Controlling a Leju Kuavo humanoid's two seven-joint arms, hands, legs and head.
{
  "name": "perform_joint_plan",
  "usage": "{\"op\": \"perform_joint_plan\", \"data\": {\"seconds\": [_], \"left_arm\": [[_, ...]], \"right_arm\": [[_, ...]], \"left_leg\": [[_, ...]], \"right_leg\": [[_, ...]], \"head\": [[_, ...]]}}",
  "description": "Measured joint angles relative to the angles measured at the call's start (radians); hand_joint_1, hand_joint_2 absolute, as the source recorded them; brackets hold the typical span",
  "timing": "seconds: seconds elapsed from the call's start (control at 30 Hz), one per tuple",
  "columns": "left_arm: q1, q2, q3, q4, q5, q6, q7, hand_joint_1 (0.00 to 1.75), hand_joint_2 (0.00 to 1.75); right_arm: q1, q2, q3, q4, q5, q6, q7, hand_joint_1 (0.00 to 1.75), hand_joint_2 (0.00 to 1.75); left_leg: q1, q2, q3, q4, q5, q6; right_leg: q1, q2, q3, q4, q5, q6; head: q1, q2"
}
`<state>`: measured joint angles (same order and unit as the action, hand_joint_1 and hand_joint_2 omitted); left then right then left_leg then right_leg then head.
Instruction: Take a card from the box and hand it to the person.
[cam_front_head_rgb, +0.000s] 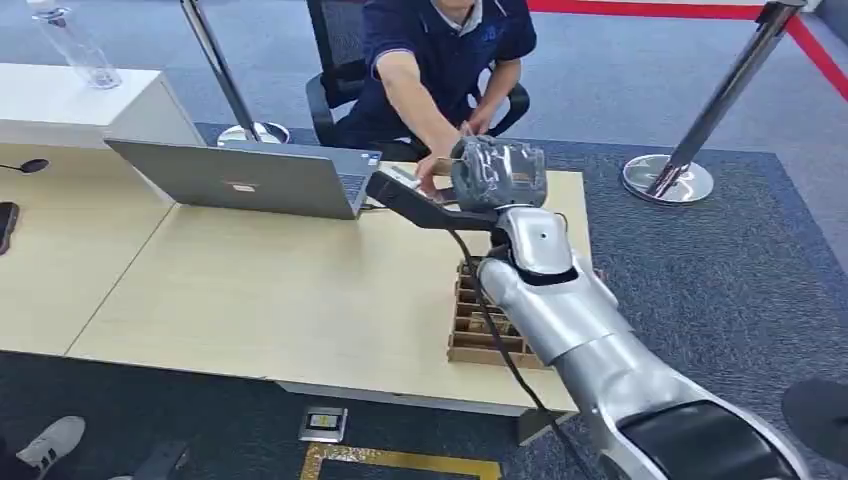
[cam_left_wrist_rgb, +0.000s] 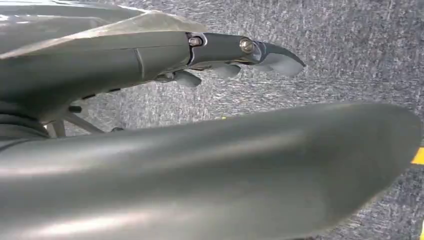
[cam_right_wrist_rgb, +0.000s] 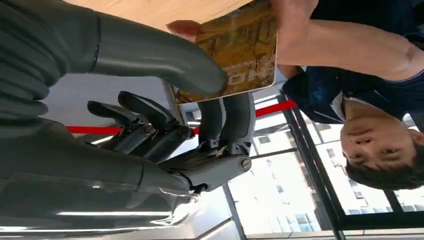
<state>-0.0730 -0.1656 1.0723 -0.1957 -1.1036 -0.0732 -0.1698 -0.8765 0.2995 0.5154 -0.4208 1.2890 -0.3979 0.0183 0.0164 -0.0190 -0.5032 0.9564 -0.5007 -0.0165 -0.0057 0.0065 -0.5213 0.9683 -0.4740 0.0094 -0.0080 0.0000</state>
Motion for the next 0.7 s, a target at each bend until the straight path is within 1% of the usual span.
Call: {"op": "perform_joint_plan", "data": {"seconds": [0.17, 0.2, 0.23, 0.27, 0.37, 0.5, 0.6, 0.7], "left_arm": [[-0.001, 0.006, 0.0, 0.0, -0.002, 0.0, -0.002, 0.0, 0.0], [-0.001, 0.006, 0.0, 0.0, -0.001, -0.001, -0.002, 0.0, 0.0], [0.0, 0.006, 0.0, 0.0, 0.001, -0.001, -0.002, 0.0, 0.0], [-0.001, 0.006, 0.0, 0.0, 0.003, -0.001, -0.002, 0.0, 0.0], [0.0, 0.006, 0.002, 0.0, 0.016, -0.001, -0.002, 0.0, 0.0], [0.0, 0.006, 0.005, 0.0, 0.027, -0.001, 0.002, 0.0, 0.0], [0.005, 0.006, 0.014, 0.0, 0.033, 0.0, 0.006, 0.0, 0.0], [0.005, 0.005, 0.025, 0.0, 0.034, 0.001, 0.011, 0.0, 0.0]], "right_arm": [[0.007, 0.01, -0.018, -0.013, -0.008, -0.04, -0.048, 1.75, 1.75], [0.012, 0.012, -0.021, -0.024, -0.011, -0.046, -0.056, 0.21, 1.75], [0.016, 0.015, -0.023, -0.034, -0.015, -0.051, -0.064, 0.21, 1.75], [0.022, 0.017, -0.027, -0.046, -0.022, -0.055, -0.074, 0.0, 1.75], [0.073, 0.018, -0.047, -0.124, -0.063, -0.079, -0.111, 0.0, 1.75], [0.203, 0.005, -0.069, -0.31, -0.109, -0.09, -0.129, 0.0, 1.75], [0.369, -0.026, -0.089, -0.546, -0.16, -0.098, -0.144, 0.0, 1.75], [0.538, -0.058, -0.116, -0.753, -0.191, -0.101, -0.161, 0.0, 1.75]], "left_leg": [[0.0, 0.0, 0.0, 0.0, 0.0, 0.0], [0.0, 0.0, 0.0, 0.0, 0.0, 0.0], [0.0, 0.0, 0.0, 0.0, 0.0, 0.0], [0.0, 0.0, 0.0, 0.0, 0.0, 0.0], [0.0, 0.0, 0.0, 0.0, 0.0, 0.0], [0.0, 0.0, 0.0, 0.0, 0.0, 0.0], [0.0, -0.002, -0.001, 0.0, -0.001, 0.001], [0.0, -0.002, -0.001, 0.0, -0.002, 0.001]], "right_leg": [[0.0, 0.0, 0.0, 0.0, 0.0, 0.0], [0.0, 0.0, 0.0, 0.0, 0.0, 0.0], [0.0, 0.0, 0.0, 0.0, 0.0, 0.0], [0.0, 0.0, 0.0, 0.0, 0.0, 0.0], [0.0, 0.0, 0.0, 0.0, 0.0, 0.0], [0.0, 0.0, 0.0, -0.002, 0.0, 0.0], [0.0, 0.0, 0.0, -0.002, -0.001, 0.001], [0.0, 0.0, 0.0, -0.003, -0.001, 0.001]], "head": [[0.0, 0.0], [0.0, 0.0], [0.0, 0.0], [0.0, 0.0], [0.0, 0.0], [0.0, 0.0], [0.0, 0.0], [0.0, 0.0]]}}
